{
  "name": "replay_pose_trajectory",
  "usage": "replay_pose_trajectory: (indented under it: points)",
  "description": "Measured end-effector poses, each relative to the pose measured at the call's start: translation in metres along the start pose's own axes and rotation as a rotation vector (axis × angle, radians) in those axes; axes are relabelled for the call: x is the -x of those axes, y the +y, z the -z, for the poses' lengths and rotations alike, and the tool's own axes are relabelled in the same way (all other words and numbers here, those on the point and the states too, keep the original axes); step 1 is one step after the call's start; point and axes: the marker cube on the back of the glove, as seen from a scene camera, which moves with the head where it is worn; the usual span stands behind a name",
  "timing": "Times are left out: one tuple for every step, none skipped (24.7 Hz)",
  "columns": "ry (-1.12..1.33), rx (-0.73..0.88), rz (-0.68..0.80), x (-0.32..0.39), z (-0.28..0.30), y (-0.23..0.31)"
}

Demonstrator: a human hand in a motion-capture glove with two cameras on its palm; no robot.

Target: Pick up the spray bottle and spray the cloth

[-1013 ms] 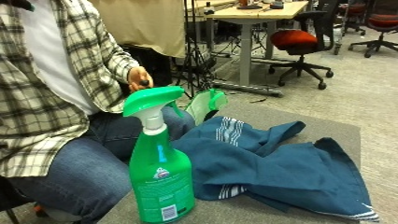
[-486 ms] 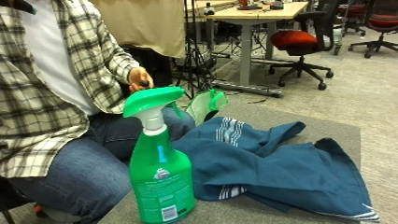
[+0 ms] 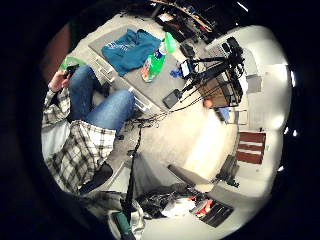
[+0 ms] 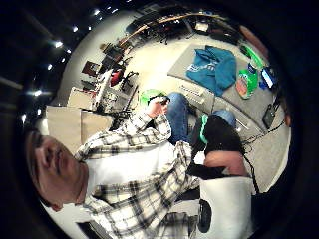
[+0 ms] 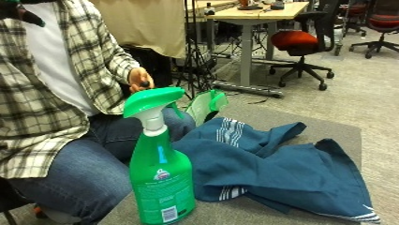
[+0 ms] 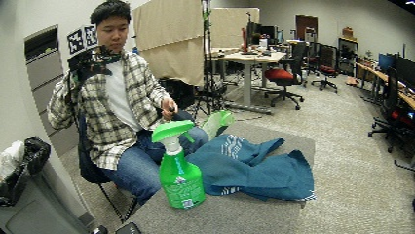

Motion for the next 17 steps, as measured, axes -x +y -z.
replay_pose_trajectory:
  points:
    - [-0.001, 0.003, -0.006, -0.003, -0.003, -0.003]
    - [-0.002, 0.007, -0.015, -0.007, -0.008, -0.006]
    - [-0.007, 0.014, -0.026, -0.011, -0.012, -0.010]
    - [-0.014, 0.024, -0.039, -0.016, -0.017, -0.014]
    - [-0.025, 0.034, -0.056, -0.021, -0.023, -0.018]
    - [-0.038, 0.043, -0.074, -0.027, -0.029, -0.022]
    - [-0.052, 0.048, -0.096, -0.034, -0.036, -0.027]
    - [-0.067, 0.049, -0.120, -0.041, -0.044, -0.031]
    - [-0.082, 0.046, -0.146, -0.048, -0.053, -0.036]
    - [-0.099, 0.040, -0.172, -0.056, -0.062, -0.040]
    - [-0.118, 0.033, -0.198, -0.063, -0.070, -0.045]
    - [-0.136, 0.026, -0.223, -0.071, -0.078, -0.050]
    - [-0.154, 0.020, -0.246, -0.079, -0.085, -0.055]
    - [-0.168, 0.014, -0.267, -0.086, -0.092, -0.061]
    - [-0.178, 0.009, -0.286, -0.093, -0.098, -0.066]
    - [-0.182, 0.004, -0.303, -0.099, -0.103, -0.071]
    - [-0.184, -0.001, -0.319, -0.106, -0.109, -0.075]
